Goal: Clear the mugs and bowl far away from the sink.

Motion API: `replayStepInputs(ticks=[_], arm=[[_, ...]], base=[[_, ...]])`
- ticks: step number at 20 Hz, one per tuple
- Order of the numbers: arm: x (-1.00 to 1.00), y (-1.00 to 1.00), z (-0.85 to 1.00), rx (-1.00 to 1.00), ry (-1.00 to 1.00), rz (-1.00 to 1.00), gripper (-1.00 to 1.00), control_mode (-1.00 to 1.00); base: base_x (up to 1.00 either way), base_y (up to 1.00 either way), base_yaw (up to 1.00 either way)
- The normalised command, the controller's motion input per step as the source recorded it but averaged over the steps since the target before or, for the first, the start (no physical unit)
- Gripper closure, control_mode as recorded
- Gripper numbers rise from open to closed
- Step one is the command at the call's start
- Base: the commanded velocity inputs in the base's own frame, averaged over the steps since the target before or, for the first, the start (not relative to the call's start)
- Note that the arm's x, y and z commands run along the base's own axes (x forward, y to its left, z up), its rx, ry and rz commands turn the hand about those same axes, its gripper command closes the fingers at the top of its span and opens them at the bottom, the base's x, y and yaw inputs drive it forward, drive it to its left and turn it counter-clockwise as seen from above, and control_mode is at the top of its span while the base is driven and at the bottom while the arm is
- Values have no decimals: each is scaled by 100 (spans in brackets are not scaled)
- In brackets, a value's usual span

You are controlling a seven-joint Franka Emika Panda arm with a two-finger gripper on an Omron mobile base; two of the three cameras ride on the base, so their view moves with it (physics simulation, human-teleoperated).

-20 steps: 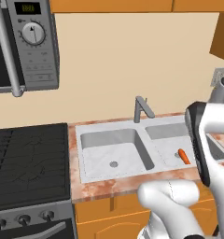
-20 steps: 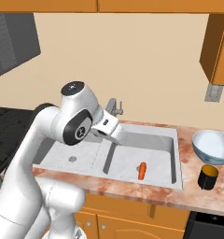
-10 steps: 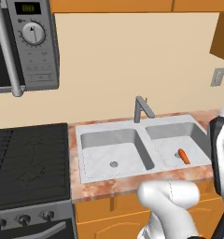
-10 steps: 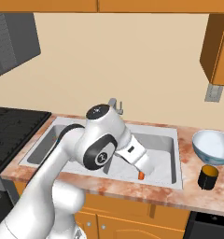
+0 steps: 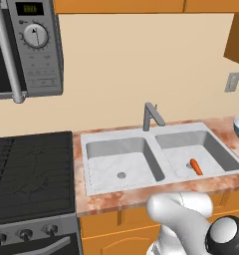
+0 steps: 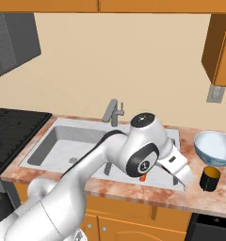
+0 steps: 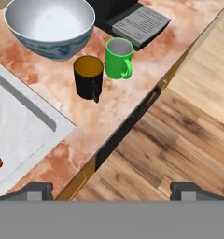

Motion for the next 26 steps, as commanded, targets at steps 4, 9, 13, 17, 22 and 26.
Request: replayStepInputs(ticks=[4,9,13,17,22,26], arm=[[46,-72,-48,3,1,4,-100,-100],[47,-46,-33,6,0,14,-100,-100],[27,-31,-43,8,0,11,-100,-100],[23,-8,-52,3,0,1,-100,-100],[23,-12,-43,3,0,0,-100,-100],[12,-38,-47,2,0,0,-100,-100]], base=[[0,0,0],[0,0,0],[0,0,0],[0,0,0],[0,0,0],[0,0,0]])
